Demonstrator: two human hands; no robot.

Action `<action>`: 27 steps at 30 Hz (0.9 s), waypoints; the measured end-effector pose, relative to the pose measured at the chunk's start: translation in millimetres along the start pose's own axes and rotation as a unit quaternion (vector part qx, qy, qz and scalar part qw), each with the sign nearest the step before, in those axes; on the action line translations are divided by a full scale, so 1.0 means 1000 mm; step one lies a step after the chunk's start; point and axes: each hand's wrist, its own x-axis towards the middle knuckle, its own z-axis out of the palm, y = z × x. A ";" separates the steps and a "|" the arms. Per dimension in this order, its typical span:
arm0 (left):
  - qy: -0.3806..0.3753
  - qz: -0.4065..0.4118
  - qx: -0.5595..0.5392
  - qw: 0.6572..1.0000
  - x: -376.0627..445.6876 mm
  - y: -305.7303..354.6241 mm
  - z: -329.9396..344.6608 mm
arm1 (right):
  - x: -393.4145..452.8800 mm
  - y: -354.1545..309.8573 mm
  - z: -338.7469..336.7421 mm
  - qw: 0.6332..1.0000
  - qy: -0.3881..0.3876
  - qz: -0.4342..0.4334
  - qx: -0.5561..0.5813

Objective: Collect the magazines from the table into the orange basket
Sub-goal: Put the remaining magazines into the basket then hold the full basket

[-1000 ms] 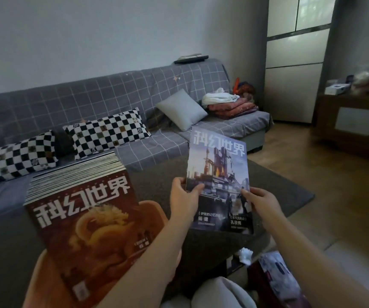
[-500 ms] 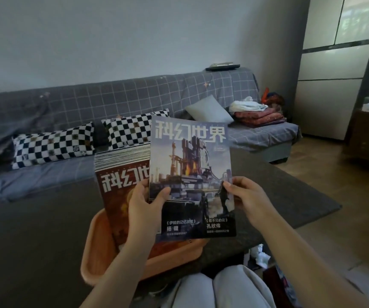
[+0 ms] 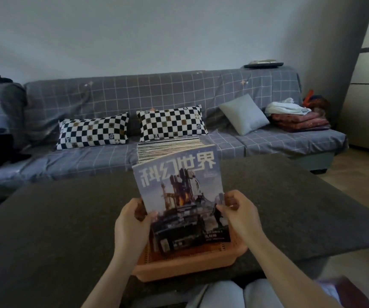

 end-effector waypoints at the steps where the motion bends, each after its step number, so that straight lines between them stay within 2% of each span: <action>1: -0.002 -0.001 0.007 1.000 0.000 -0.003 0.000 | 0.000 0.004 0.003 1.000 -0.002 -0.005 -0.029; 8: 0.031 0.033 0.033 0.998 0.000 -0.001 0.010 | 0.004 0.014 0.012 0.995 0.032 -0.024 -0.096; 16: 0.072 0.004 0.030 0.997 0.006 -0.020 0.012 | 0.008 0.025 0.027 0.989 0.031 -0.060 -0.129; 19: 0.053 -0.017 0.044 0.997 0.009 -0.026 0.012 | 0.011 0.026 0.029 0.994 0.027 -0.038 -0.100; 21: 0.020 -0.042 0.021 0.999 0.014 -0.028 0.015 | 0.014 0.024 0.032 0.999 -0.004 -0.022 -0.048; 25: -0.118 -0.096 -0.101 0.983 0.027 -0.018 0.020 | 0.024 0.013 0.037 0.992 -0.107 -0.007 0.068; 27: -0.151 -0.119 -0.150 0.970 0.031 -0.015 0.024 | 0.027 0.008 0.041 0.979 -0.133 0.001 0.153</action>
